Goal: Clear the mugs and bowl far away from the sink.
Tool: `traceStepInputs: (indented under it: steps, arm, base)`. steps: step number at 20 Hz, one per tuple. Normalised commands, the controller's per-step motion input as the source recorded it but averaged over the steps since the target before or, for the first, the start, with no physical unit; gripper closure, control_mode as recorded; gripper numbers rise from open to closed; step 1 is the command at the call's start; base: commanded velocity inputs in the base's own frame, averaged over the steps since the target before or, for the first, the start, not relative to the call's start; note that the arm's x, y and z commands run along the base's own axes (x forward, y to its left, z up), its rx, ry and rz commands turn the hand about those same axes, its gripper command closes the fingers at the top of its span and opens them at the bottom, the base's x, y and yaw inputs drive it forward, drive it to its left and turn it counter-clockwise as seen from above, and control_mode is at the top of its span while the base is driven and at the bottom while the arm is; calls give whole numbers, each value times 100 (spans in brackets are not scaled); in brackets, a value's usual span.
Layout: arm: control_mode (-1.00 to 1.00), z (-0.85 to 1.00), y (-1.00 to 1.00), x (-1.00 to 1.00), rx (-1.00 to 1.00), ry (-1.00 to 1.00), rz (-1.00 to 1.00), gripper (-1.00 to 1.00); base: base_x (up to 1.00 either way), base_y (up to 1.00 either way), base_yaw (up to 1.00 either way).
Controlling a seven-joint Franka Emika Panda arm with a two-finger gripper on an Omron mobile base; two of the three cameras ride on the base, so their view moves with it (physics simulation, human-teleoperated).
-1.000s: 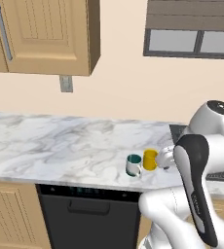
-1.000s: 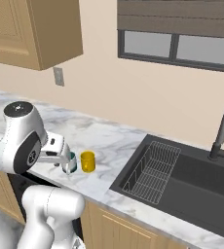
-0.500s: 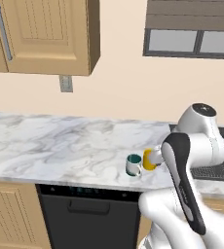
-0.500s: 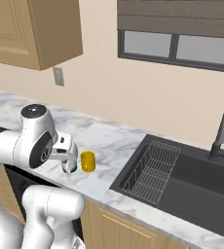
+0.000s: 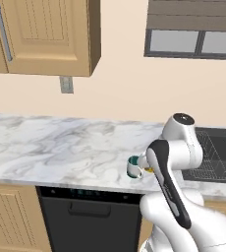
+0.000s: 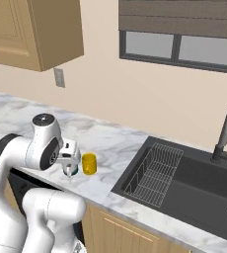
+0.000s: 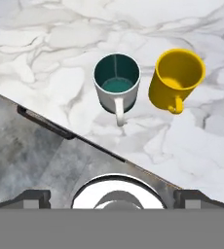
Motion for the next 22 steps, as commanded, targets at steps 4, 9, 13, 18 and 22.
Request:
traceStepInputs:
  steps: [4, 9, 13, 18, 22]
  arm:
    - [-100, -29, 3, 44, -2, 0, 1, -100]
    - [-100, -33, 3, 45, -5, 1, 3, -100]
    - [-100, -31, 3, 32, -3, 2, 3, -100]
    - [-100, -31, 1, 26, 0, 13, 5, -100]
    - [-100, -22, 0, 21, 0, 19, 7, -100]
  base:
    - [0, 0, 0]
    - [0, 0, 0]
    - [0, 0, 0]
    - [0, 0, 0]
    - [0, 0, 0]
